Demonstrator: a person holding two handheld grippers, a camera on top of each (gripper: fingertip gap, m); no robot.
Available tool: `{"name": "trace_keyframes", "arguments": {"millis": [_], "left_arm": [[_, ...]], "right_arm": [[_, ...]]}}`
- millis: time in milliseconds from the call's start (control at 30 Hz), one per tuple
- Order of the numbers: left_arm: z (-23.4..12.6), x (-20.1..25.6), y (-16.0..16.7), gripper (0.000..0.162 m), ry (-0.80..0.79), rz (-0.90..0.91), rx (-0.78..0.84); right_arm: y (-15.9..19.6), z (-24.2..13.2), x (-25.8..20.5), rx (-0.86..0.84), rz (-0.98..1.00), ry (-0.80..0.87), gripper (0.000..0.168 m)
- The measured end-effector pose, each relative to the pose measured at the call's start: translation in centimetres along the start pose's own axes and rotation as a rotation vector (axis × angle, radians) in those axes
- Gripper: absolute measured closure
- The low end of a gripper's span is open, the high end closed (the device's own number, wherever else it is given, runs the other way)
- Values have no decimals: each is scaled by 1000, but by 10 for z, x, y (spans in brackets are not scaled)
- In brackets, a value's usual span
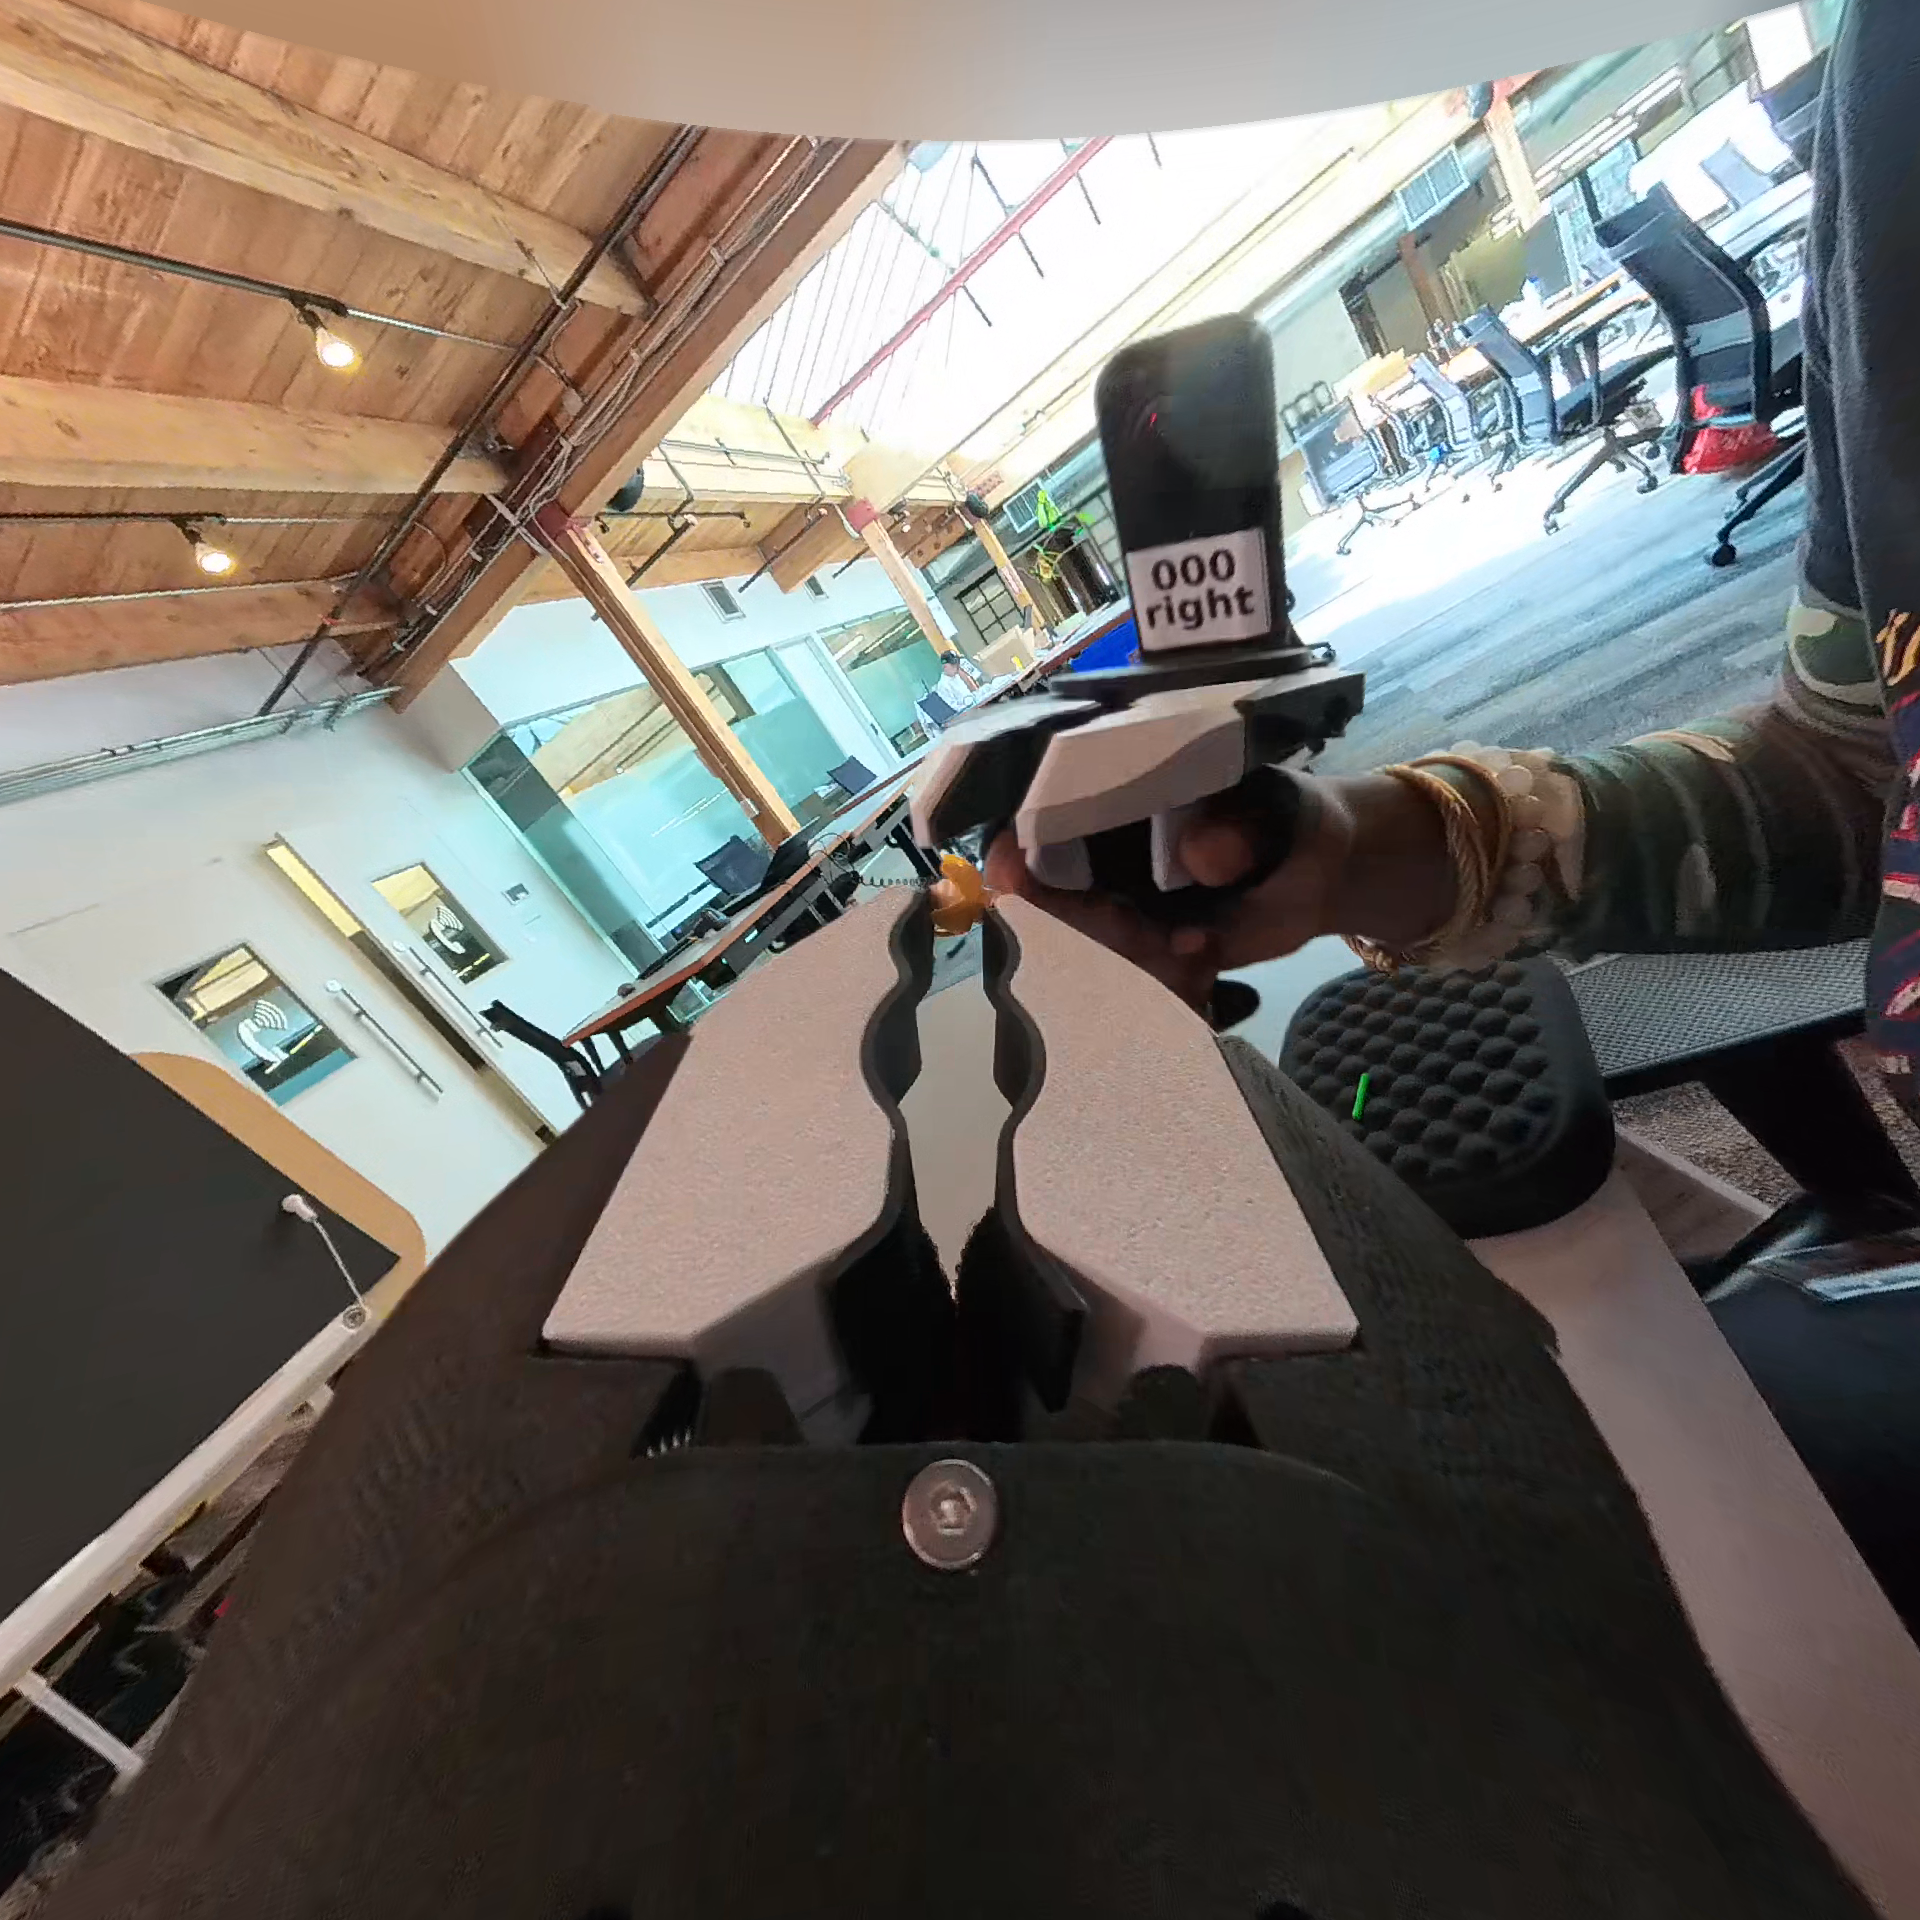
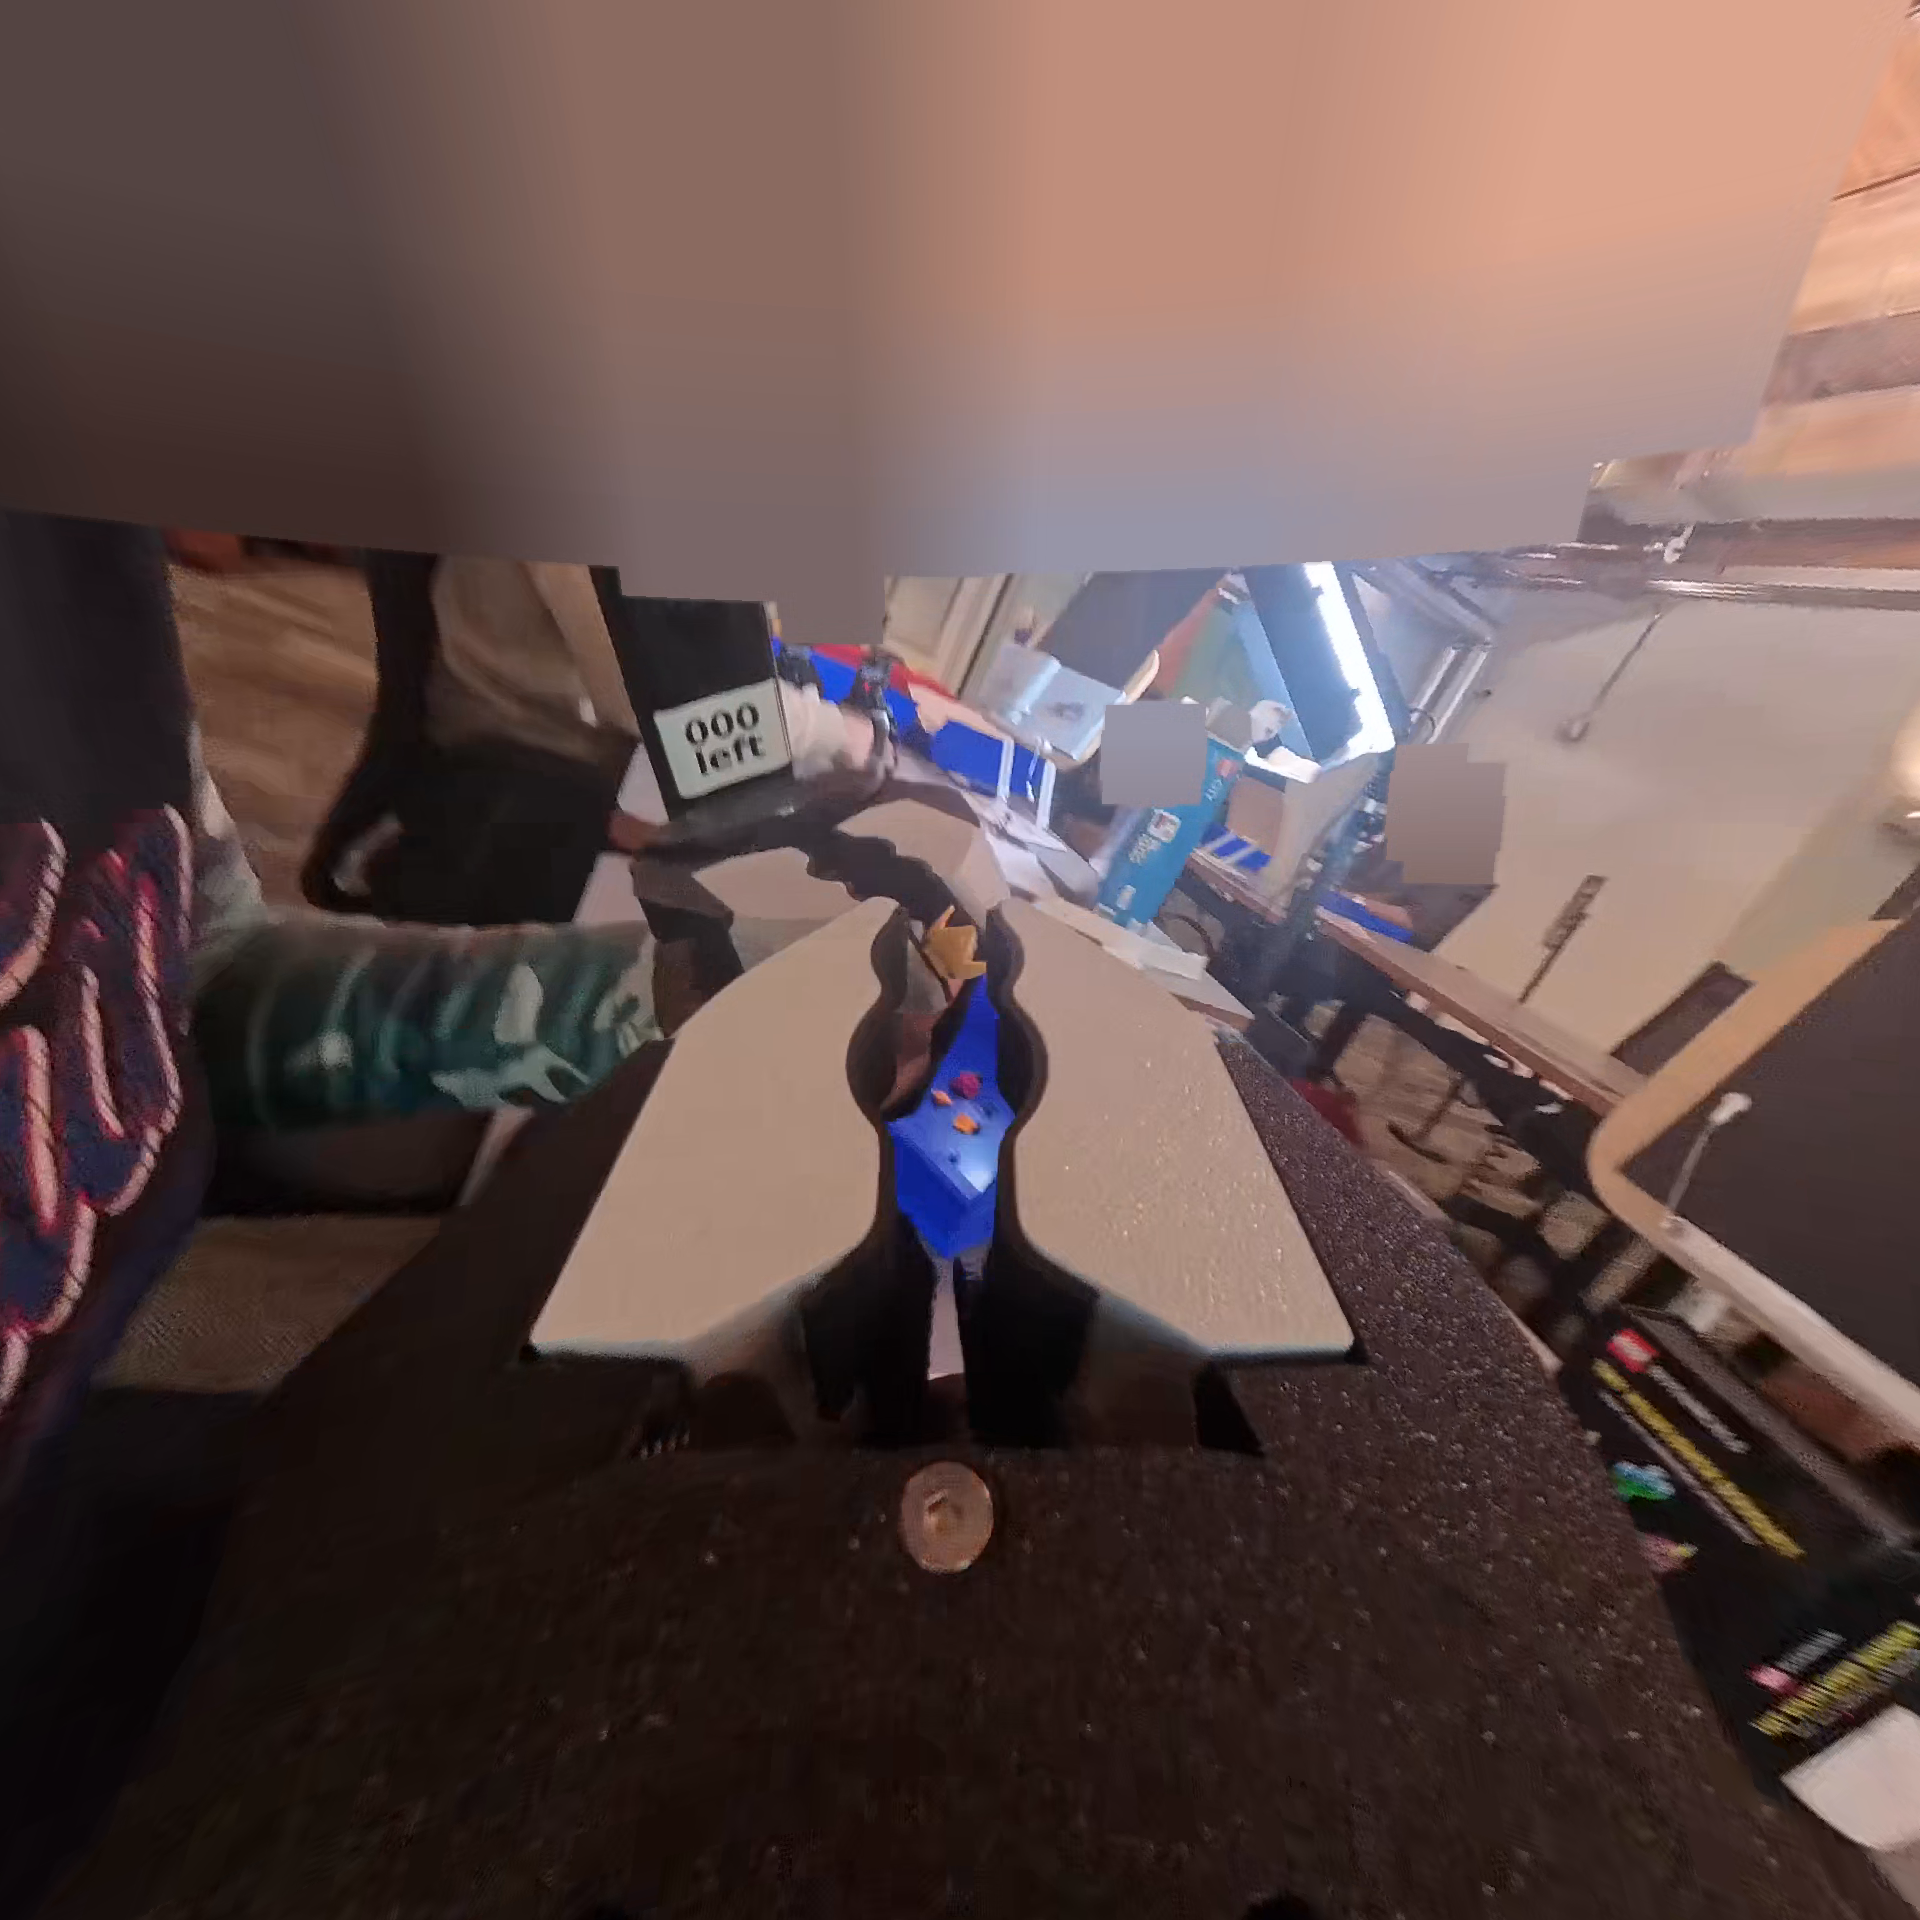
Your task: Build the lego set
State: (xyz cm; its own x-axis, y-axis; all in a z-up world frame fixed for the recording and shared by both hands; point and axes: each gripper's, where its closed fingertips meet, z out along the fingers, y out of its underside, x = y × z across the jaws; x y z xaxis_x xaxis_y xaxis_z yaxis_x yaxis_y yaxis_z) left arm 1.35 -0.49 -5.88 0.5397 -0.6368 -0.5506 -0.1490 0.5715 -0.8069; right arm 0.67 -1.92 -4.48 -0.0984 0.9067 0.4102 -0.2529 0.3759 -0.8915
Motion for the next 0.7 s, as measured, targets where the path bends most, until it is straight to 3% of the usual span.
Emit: {"name": "trace_keyframes", "arguments": {"millis": [267,433,700], "left_arm": [[0,11,4,153,76,27,-26],[-1,20,4,152,148,15,-23],[-3,26,7,153,208,11,-29]], "right_arm": [[6,-1,-9,-87,14,-151,164],[8,-6,-18,-117,26,-301,162],[15,-8,-21,-197,-28,-403,162]]}}
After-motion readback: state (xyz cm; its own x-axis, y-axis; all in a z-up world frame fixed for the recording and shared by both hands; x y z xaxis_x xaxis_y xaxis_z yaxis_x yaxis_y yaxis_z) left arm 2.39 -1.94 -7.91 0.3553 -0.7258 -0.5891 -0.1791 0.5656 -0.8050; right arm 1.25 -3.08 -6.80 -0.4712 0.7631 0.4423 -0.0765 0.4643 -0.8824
